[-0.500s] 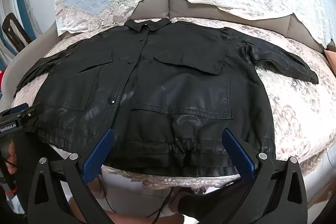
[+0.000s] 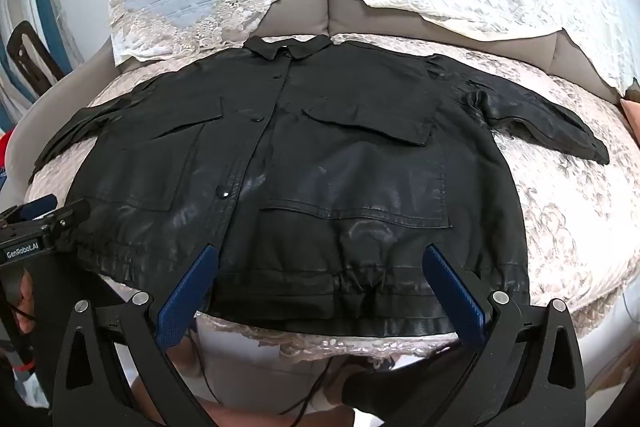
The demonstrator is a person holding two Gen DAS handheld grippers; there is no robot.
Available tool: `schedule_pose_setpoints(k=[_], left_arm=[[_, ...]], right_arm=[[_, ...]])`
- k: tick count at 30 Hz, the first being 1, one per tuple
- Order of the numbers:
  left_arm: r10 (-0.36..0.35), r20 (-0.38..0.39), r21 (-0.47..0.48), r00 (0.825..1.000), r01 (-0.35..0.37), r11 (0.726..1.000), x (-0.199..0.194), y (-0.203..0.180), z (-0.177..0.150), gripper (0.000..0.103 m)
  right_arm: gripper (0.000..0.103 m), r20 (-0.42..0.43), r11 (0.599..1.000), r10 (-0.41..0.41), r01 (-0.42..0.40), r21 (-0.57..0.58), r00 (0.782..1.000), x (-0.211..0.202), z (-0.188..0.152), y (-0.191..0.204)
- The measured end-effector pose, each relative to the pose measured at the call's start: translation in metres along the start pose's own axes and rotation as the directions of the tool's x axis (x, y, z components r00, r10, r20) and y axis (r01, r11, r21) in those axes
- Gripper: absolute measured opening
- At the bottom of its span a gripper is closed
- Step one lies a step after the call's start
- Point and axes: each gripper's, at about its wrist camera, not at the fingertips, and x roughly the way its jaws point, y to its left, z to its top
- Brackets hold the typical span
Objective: Fold large clothes
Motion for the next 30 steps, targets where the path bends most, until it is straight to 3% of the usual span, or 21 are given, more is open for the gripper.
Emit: schedule_pose_setpoints(k=[30], left_arm=[[0.004, -0.020, 0.028, 1.000, -0.003, 1.000, 0.0019, 0.0026, -0.0058, 0.100]], right_arm=[[0.102, -0.001, 1.000, 0.020, -0.020, -0.003, 1.000, -0.0012, -0.0049, 0.0031]])
